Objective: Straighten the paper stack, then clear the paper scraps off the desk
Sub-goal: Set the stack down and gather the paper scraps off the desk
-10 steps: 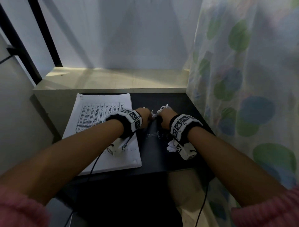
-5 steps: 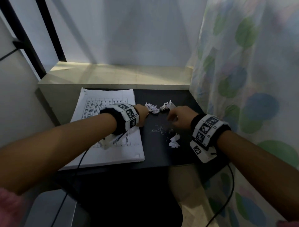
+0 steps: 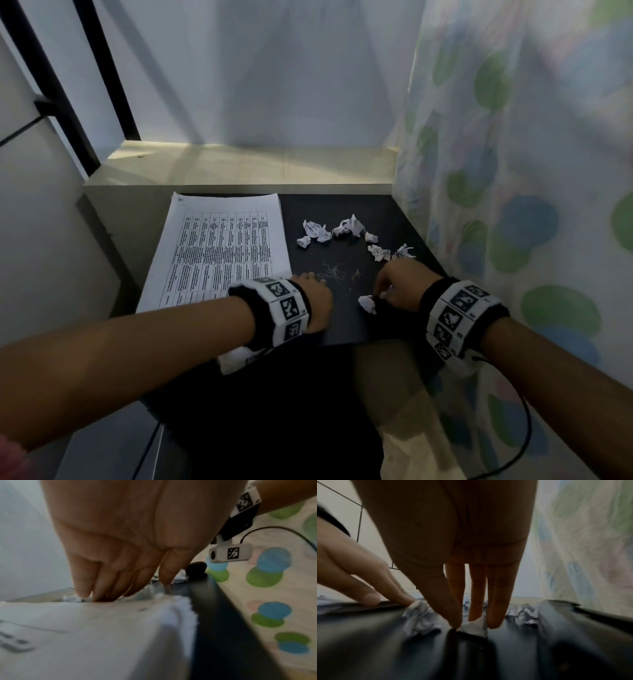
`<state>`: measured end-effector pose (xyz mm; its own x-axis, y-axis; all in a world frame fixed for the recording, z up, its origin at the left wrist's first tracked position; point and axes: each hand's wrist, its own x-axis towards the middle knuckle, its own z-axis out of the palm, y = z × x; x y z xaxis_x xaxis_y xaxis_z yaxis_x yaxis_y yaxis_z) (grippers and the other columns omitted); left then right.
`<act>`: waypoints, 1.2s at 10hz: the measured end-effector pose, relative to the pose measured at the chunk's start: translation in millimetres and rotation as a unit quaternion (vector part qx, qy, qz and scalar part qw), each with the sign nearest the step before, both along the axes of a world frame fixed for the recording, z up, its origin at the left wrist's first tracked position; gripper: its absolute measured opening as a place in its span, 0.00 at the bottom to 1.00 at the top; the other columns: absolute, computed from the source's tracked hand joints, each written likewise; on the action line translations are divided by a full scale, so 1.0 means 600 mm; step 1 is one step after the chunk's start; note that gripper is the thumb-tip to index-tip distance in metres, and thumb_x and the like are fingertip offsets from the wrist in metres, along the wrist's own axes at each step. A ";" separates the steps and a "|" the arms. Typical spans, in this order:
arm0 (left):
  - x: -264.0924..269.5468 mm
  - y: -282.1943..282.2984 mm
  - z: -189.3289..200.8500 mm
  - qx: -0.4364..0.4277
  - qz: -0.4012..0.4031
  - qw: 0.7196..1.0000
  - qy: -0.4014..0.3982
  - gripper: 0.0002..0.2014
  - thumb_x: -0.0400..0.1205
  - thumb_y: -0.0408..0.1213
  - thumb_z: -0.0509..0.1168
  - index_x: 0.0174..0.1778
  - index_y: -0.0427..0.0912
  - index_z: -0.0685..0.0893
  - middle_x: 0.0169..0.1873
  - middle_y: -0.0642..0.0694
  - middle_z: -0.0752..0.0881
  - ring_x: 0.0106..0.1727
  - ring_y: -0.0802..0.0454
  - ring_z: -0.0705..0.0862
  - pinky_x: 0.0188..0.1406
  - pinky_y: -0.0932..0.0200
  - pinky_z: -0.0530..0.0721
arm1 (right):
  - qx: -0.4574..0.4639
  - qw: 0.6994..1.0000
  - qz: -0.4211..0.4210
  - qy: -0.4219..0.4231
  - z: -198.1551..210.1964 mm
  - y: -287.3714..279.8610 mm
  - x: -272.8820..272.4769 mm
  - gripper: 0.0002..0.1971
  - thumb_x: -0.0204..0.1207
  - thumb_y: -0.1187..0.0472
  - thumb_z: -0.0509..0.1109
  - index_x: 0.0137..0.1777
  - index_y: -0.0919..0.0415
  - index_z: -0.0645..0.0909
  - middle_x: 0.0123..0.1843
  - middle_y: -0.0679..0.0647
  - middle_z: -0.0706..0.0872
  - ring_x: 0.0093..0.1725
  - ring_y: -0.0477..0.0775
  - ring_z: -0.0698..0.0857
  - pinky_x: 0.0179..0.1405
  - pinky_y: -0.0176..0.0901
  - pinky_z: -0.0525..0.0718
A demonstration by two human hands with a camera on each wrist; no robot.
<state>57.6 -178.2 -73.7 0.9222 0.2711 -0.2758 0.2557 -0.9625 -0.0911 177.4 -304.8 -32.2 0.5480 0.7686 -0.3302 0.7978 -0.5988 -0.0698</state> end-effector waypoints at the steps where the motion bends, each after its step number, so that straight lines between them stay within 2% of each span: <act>1: 0.013 -0.026 0.005 -0.059 0.015 0.998 -0.020 0.26 0.85 0.41 0.55 0.77 0.32 0.63 0.75 0.34 0.68 0.76 0.39 0.70 0.75 0.46 0.70 | 0.010 1.000 -0.010 -0.016 0.007 -0.004 0.008 0.14 0.76 0.63 0.68 0.60 0.57 0.86 0.63 0.55 0.86 0.65 0.56 0.83 0.67 0.46 0.80; 2: 0.031 -0.019 0.020 -0.098 0.009 0.994 -0.036 0.23 0.83 0.38 0.57 0.74 0.34 0.68 0.72 0.35 0.74 0.72 0.39 0.76 0.70 0.47 0.76 | 0.075 0.997 0.015 0.000 0.011 -0.005 0.001 0.14 0.74 0.59 0.70 0.59 0.55 0.86 0.60 0.52 0.88 0.61 0.52 0.85 0.64 0.42 0.81; 3: 0.046 0.003 0.046 -0.096 0.019 0.994 -0.057 0.17 0.81 0.34 0.58 0.66 0.37 0.78 0.63 0.36 0.83 0.64 0.38 0.83 0.60 0.51 0.82 | 0.078 0.994 0.052 0.060 0.004 -0.009 -0.021 0.19 0.69 0.47 0.76 0.58 0.54 0.87 0.54 0.51 0.87 0.56 0.50 0.85 0.60 0.43 0.81; 4: 0.066 0.023 0.075 -0.080 0.040 0.993 -0.070 0.16 0.81 0.31 0.60 0.64 0.37 0.82 0.62 0.37 0.84 0.62 0.39 0.84 0.60 0.51 0.82 | 0.042 0.995 0.080 0.040 -0.006 -0.005 -0.021 0.14 0.70 0.54 0.76 0.54 0.56 0.89 0.46 0.48 0.84 0.55 0.53 0.86 0.57 0.42 0.82; 5: 0.085 0.045 0.095 -0.088 0.081 0.991 -0.066 0.14 0.81 0.30 0.62 0.62 0.36 0.84 0.60 0.36 0.85 0.60 0.40 0.85 0.59 0.53 0.82 | 0.060 0.997 0.039 0.009 0.003 0.004 0.006 0.11 0.73 0.58 0.72 0.54 0.58 0.89 0.52 0.52 0.89 0.57 0.54 0.86 0.57 0.40 0.79; 6: 0.097 0.059 0.097 -0.084 0.093 0.990 -0.064 0.13 0.79 0.31 0.65 0.58 0.34 0.85 0.57 0.36 0.87 0.57 0.38 0.87 0.52 0.54 0.83 | 0.131 0.990 -0.044 -0.018 0.020 0.021 0.046 0.12 0.75 0.57 0.71 0.56 0.56 0.88 0.50 0.51 0.83 0.58 0.54 0.85 0.55 0.38 0.77; 7: 0.105 0.062 0.089 -0.067 0.091 0.993 -0.027 0.17 0.79 0.35 0.68 0.62 0.33 0.82 0.61 0.38 0.85 0.62 0.41 0.85 0.53 0.56 0.82 | 0.087 0.992 -0.078 -0.044 0.022 0.043 0.084 0.17 0.76 0.57 0.70 0.65 0.54 0.83 0.62 0.56 0.83 0.65 0.57 0.82 0.62 0.42 0.78; 8: 0.105 0.063 0.071 -0.052 0.070 0.996 -0.009 0.19 0.80 0.38 0.67 0.66 0.38 0.79 0.65 0.43 0.83 0.65 0.44 0.83 0.60 0.56 0.81 | 0.006 0.996 -0.085 -0.034 0.010 0.064 0.110 0.20 0.75 0.56 0.72 0.67 0.55 0.81 0.67 0.57 0.84 0.66 0.58 0.82 0.64 0.45 0.80; 9: 0.104 0.065 0.059 -0.048 0.057 0.997 0.005 0.18 0.77 0.39 0.69 0.63 0.39 0.82 0.60 0.43 0.85 0.60 0.46 0.85 0.51 0.59 0.80 | -0.009 0.994 -0.106 -0.004 -0.001 0.075 0.131 0.16 0.71 0.61 0.75 0.59 0.60 0.87 0.59 0.59 0.89 0.58 0.59 0.88 0.48 0.39 0.82; 10: 0.113 0.075 0.068 -0.050 0.042 0.998 0.024 0.16 0.77 0.39 0.70 0.60 0.43 0.83 0.47 0.45 0.82 0.48 0.48 0.82 0.45 0.61 0.75 | -0.008 0.993 -0.116 0.021 -0.001 0.078 0.134 0.12 0.72 0.62 0.75 0.54 0.64 0.88 0.55 0.62 0.91 0.55 0.59 0.89 0.36 0.36 0.77; 11: 0.135 0.090 0.095 -0.060 0.038 0.996 0.047 0.05 0.79 0.39 0.68 0.48 0.47 0.79 0.45 0.47 0.77 0.45 0.50 0.76 0.39 0.63 0.75 | -0.018 0.989 -0.145 0.036 0.003 0.083 0.139 0.15 0.73 0.61 0.74 0.58 0.66 0.87 0.57 0.61 0.89 0.55 0.58 0.87 0.44 0.37 0.76; 12: 0.148 0.107 0.122 -0.078 0.030 0.995 0.059 0.08 0.82 0.37 0.65 0.52 0.38 0.83 0.46 0.43 0.81 0.44 0.48 0.78 0.36 0.63 0.77 | -0.035 0.986 -0.162 0.032 0.004 0.085 0.145 0.19 0.74 0.58 0.74 0.62 0.67 0.84 0.63 0.61 0.87 0.63 0.59 0.85 0.55 0.42 0.80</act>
<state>146.3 -114.1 -0.4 0.8638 0.2711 -0.4247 0.3102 -0.9504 0.0242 264.4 -254.0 -29.9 0.7378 0.5309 -0.4168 0.5591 -0.8267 -0.0633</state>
